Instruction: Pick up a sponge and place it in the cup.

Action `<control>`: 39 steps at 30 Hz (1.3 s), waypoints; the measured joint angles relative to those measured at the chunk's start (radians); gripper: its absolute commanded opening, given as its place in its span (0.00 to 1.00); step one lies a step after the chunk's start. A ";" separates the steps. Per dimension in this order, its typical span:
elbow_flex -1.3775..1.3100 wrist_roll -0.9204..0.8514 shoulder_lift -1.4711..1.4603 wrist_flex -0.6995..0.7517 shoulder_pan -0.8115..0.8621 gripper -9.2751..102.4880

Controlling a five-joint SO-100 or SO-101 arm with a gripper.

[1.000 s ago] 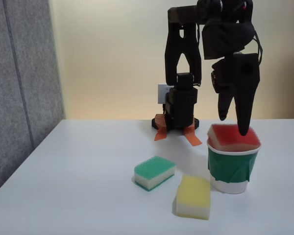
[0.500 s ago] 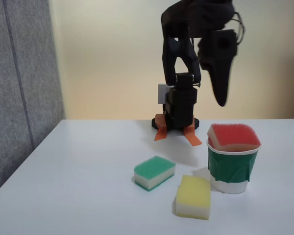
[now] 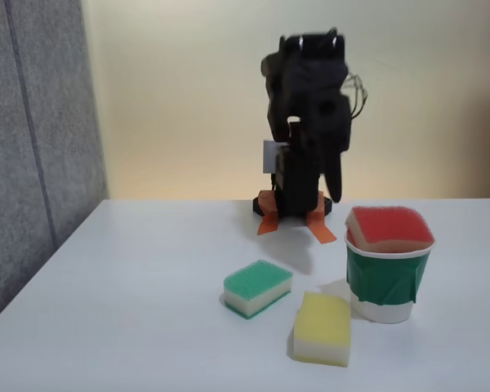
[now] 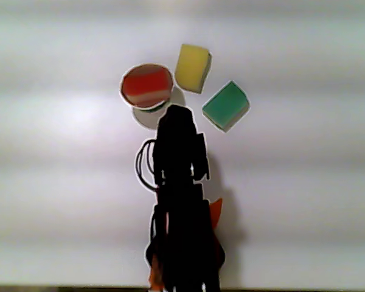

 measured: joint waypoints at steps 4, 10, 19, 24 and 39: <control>0.120 -0.002 0.167 0.026 0.035 0.08; 0.258 -0.015 0.420 0.115 0.069 0.08; 0.449 -0.035 0.426 -0.095 0.098 0.08; 0.551 -0.037 0.436 -0.239 0.109 0.08; 0.581 -0.021 0.437 0.167 0.153 0.08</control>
